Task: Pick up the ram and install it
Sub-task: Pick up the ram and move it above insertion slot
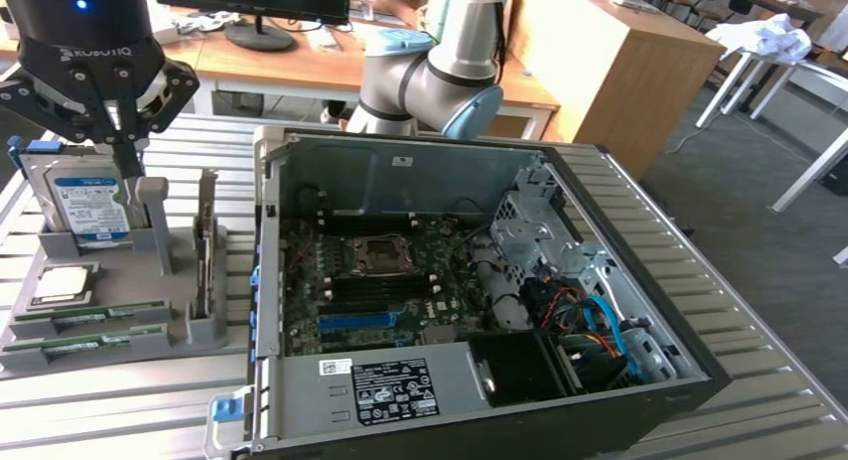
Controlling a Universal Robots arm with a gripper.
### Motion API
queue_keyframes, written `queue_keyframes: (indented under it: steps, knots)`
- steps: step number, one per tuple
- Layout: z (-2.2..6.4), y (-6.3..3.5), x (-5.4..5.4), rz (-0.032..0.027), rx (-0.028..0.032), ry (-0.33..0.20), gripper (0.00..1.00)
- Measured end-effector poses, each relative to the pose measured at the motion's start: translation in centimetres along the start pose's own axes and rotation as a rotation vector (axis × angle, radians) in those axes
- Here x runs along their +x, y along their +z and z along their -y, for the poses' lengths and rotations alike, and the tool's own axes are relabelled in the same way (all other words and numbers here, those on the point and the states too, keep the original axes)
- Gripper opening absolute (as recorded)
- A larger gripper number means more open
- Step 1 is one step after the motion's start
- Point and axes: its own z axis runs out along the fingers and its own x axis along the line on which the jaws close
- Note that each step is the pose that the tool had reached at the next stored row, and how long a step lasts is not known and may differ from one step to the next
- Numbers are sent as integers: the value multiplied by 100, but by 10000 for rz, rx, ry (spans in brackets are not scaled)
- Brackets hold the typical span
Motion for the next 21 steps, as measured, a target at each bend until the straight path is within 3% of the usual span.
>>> queue_keyframes:
  steps: [21]
  knots:
    - [0,0,0,-40,-21,-893,10]
